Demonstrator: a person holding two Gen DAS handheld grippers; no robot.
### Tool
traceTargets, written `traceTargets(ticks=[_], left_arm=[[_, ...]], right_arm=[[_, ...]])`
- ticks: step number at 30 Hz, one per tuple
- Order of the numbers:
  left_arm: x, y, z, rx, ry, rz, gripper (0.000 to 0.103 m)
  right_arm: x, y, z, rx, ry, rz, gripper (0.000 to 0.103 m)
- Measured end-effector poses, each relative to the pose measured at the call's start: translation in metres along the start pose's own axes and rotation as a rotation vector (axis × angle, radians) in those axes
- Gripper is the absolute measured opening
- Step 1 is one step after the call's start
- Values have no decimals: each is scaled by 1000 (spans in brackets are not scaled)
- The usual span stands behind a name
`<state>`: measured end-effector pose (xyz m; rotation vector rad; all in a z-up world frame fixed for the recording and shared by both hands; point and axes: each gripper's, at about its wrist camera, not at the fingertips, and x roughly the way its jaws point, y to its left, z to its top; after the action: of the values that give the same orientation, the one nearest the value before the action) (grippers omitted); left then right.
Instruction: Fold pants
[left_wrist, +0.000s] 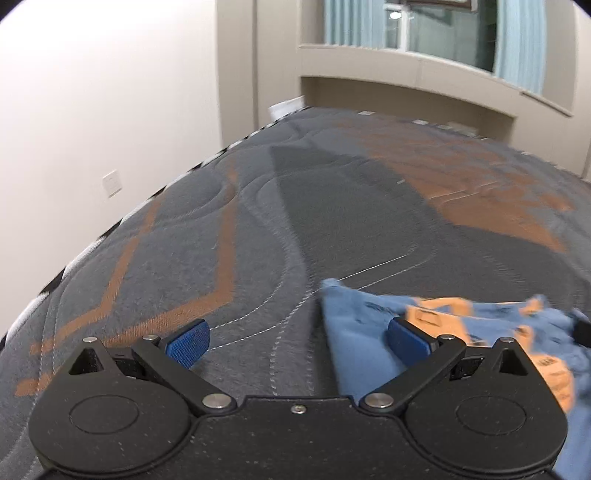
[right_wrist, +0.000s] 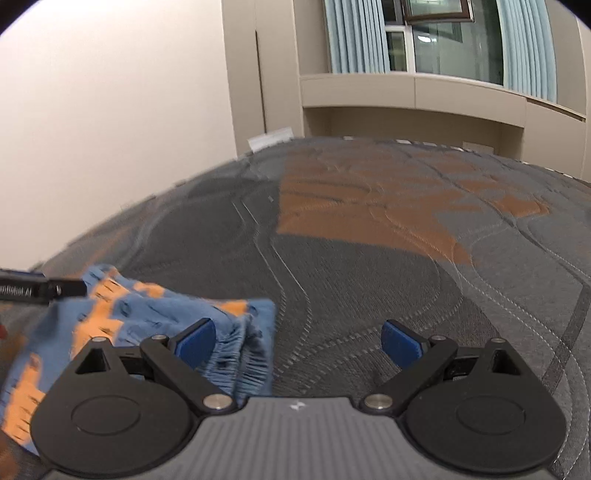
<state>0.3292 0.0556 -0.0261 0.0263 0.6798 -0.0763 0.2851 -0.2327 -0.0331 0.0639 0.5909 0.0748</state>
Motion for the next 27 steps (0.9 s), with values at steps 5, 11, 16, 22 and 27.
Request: traceTargets(ticks=[5, 11, 16, 22, 27], left_arm=[[15, 9, -7, -68, 3, -19, 103], [-13, 9, -2, -100, -26, -30, 101], [-59, -11, -23, -54, -73, -117, 102], [-67, -24, -70, 19, 23, -115, 102], [-81, -19, -83, 6, 0, -125, 102]], right_arm=[[10, -10, -13, 15, 35, -25, 99], [-11, -10, -10, 21, -42, -31, 98], [-38, 12, -4, -4, -60, 91, 99], [-42, 32, -40, -122, 42, 17, 101], [-53, 21, -53, -53, 56, 38, 101]])
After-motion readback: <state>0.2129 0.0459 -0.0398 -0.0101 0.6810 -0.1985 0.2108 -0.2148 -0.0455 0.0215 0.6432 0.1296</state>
